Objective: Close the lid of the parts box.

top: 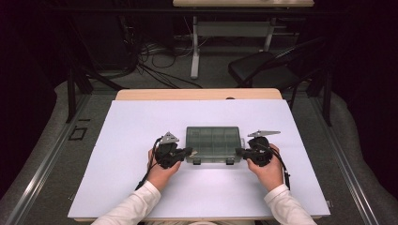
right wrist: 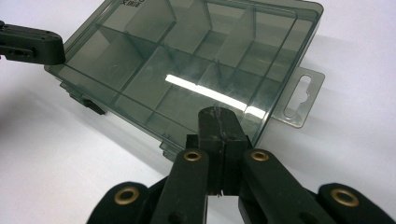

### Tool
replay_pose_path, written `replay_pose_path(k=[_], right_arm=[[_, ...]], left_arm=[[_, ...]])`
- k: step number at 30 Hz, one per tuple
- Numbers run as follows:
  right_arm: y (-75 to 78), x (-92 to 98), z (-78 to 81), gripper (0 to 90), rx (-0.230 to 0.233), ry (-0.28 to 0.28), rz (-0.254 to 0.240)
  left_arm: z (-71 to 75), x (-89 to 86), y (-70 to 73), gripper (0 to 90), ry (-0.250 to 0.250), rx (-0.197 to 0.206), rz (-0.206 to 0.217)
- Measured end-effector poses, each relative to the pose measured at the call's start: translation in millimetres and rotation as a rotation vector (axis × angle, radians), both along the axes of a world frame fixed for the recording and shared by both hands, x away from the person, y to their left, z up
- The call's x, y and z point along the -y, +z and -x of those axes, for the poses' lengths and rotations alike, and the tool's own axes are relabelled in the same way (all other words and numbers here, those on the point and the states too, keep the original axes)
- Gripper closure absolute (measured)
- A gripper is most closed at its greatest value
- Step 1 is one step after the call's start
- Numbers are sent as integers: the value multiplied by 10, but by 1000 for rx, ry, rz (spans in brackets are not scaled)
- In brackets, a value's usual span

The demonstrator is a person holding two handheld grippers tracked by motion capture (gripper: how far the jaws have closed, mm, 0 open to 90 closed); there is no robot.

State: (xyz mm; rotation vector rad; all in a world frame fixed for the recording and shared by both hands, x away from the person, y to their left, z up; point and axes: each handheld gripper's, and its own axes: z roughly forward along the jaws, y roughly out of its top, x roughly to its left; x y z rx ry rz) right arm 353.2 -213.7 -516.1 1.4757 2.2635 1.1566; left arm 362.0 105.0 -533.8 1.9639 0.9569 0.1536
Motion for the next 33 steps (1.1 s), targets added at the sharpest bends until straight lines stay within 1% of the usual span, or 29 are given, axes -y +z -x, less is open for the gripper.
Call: replay_pose_path(k=[6,9,10,13,15,17,19,21,22,24,25,26,27,29,31,33], right_arm=[[-2,-3,2,900,3,-1,-2],[1,-7,2,900,5,0,2],[3,-8,2,899,4,0,3],[7,-5,-9,852,8,4,-2],[14,-6,-18,823,-1,5,-17],[18,-5,-31,793,17,3,-24],[26,-11,-33,743,20,-2,-38],[28,-17,-37,662,62,4,-28],[29,-26,-37,621,76,5,-25],[20,-41,-46,505,109,5,-18],[12,-49,-53,476,128,6,-7],[7,-62,-57,475,142,6,3],[3,-71,-59,470,158,6,14],[-3,-84,-62,456,179,3,26],[-7,-89,-68,452,174,8,20],[-14,-91,-73,417,157,10,3]], left_arm=[[0,-3,-5,893,-1,-1,5],[0,-10,2,875,-7,-6,5],[-4,-11,-2,868,-12,-7,13],[-15,-32,2,834,-17,-14,26],[-22,-56,11,806,-17,-12,26],[-37,-83,14,760,-17,7,19],[-50,-111,18,710,-4,11,14],[-64,-134,20,650,9,12,19],[-72,-142,19,619,13,21,16],[-86,-154,14,544,19,43,-3],[-93,-158,10,513,23,53,-10],[-105,-164,2,478,19,59,-14],[-115,-167,-3,442,17,57,-17],[-130,-174,-13,403,18,69,-25],[-132,-175,-13,378,22,85,-26],[-133,-179,-6,369,21,92,-28]])
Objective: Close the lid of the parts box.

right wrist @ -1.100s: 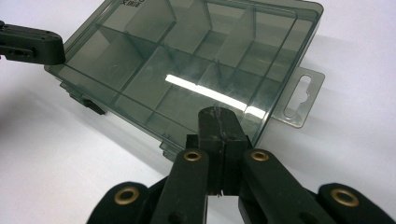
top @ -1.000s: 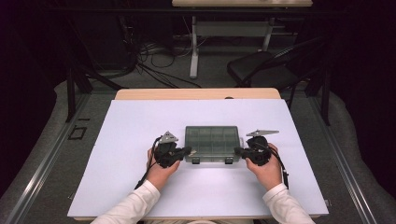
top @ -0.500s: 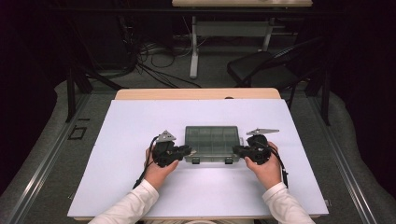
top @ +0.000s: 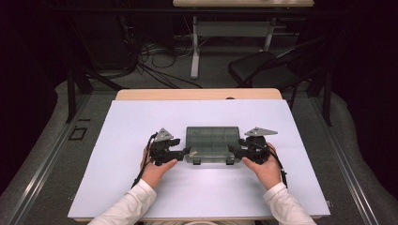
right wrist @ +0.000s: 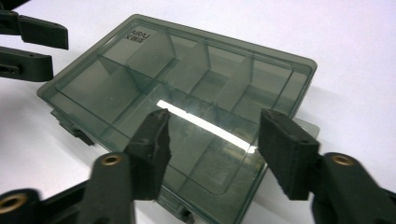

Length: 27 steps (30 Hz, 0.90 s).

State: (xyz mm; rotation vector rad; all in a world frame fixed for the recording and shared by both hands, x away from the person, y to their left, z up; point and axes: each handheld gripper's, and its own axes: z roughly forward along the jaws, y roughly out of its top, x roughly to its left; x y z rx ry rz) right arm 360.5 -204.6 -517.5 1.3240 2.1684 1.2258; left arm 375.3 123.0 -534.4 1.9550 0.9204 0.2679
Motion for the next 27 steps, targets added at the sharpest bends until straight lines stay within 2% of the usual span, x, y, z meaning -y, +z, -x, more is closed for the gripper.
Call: replay_pose_path(k=[4,7,9,12,15,17,18,20,22,24,27], right_arm=[[-12,-9,-12,382,-7,-5,26],[-17,-6,-24,361,15,2,26],[-14,-5,-28,348,25,5,26],[-13,-11,-23,327,28,10,33],[-19,-14,-27,253,19,6,29],[-28,-5,-43,202,-2,11,20],[-33,-2,-50,185,-8,10,24],[-62,-5,-43,148,-2,22,65],[-75,-14,-32,148,8,31,94],[-71,-24,-30,145,10,23,73],[-35,-24,-9,140,22,22,35]], left_arm=[[-13,-7,1,346,-14,-6,-6],[-8,-10,1,339,-9,-8,-20],[-5,-8,-3,329,-5,-24,-14],[-6,-5,-3,312,-7,-13,-33],[-11,-10,-9,242,3,-25,-22],[-12,-19,-2,214,0,-28,-20],[-7,-15,-2,201,12,-17,-29],[1,-17,2,179,11,-1,-65],[2,-30,13,154,19,-6,-46],[5,-42,26,149,26,-6,-22],[18,-68,63,117,5,-14,4]])
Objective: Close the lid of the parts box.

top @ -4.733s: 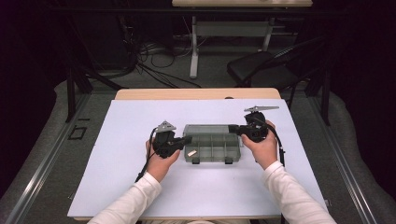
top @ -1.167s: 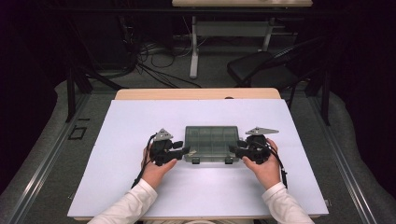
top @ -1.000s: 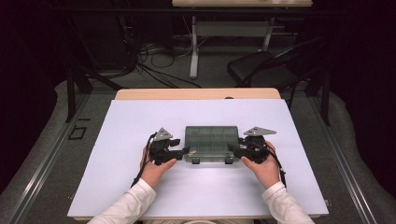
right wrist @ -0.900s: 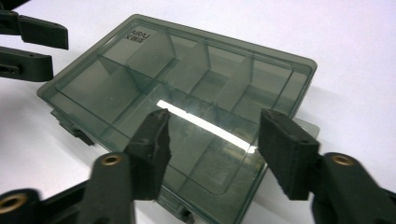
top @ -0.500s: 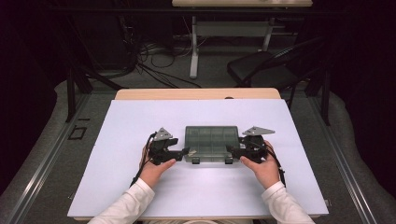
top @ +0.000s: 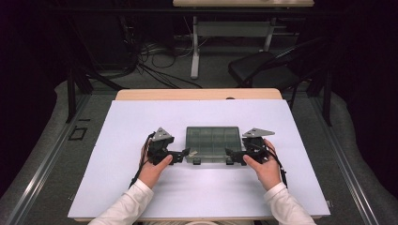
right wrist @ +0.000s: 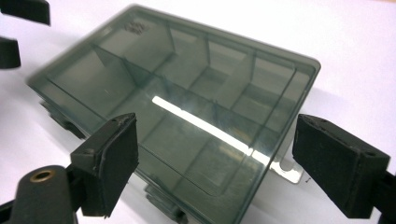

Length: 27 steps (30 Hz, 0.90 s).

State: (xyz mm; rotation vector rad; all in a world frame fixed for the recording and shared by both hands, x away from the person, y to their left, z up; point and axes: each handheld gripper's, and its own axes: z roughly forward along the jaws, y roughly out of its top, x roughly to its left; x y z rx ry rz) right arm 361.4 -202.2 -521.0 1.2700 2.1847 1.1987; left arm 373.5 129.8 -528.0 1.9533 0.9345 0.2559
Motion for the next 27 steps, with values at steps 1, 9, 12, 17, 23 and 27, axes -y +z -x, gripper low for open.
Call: replay_pose_path(k=[1,9,12,17,23,27], right_arm=[[15,6,10,135,3,0,-11],[123,107,83,0,24,-1,-45],[182,163,122,0,34,-11,-56],[277,244,220,0,64,-9,-70],[284,371,322,0,96,-26,-72],[248,492,386,0,103,-48,-77]], left_arm=[[5,-11,14,97,-11,-6,11],[62,-203,158,25,-42,1,37],[94,-325,237,1,-32,15,53],[215,-553,352,1,-20,67,60],[376,-807,335,1,1,111,43],[453,-986,270,1,38,122,42]])
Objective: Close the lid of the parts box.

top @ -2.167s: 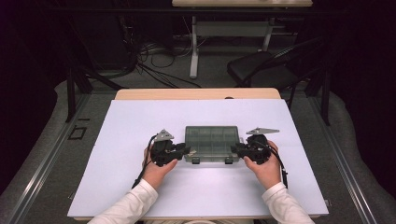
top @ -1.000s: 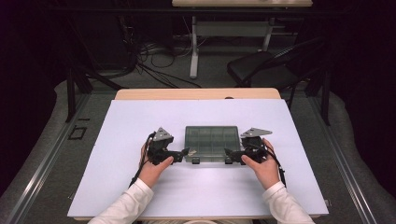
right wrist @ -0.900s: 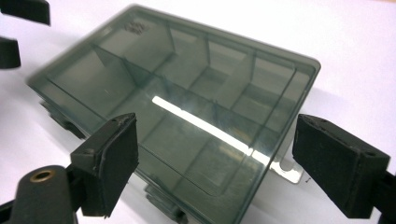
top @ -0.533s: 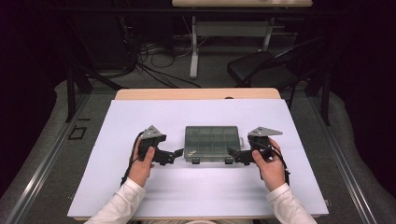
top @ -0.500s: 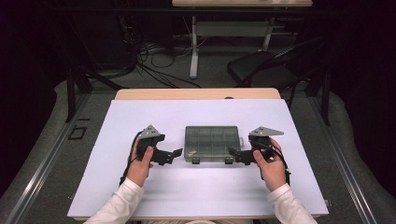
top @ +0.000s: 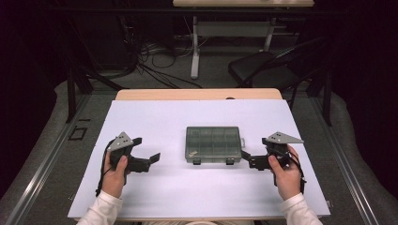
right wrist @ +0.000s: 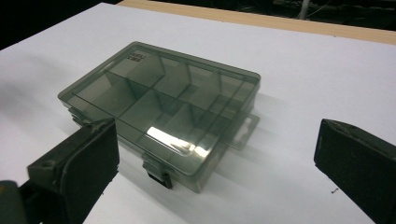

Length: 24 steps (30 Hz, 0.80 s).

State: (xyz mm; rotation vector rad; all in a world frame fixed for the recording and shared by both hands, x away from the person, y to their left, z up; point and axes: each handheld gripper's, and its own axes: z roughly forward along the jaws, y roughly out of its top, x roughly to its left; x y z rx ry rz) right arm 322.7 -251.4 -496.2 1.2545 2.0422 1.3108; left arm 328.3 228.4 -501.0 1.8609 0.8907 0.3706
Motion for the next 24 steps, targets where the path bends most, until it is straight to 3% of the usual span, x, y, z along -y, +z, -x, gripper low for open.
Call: replay_pose_path(k=[7,14,24], right_arm=[[-134,194,79,0,10,-47,-21],[-246,234,92,0,11,-65,3],[-384,257,74,0,-8,-86,15]], left_arm=[[40,-232,-115,1,47,-6,56],[-23,-308,-256,1,74,-28,55],[-68,-378,-367,1,98,-22,50]])
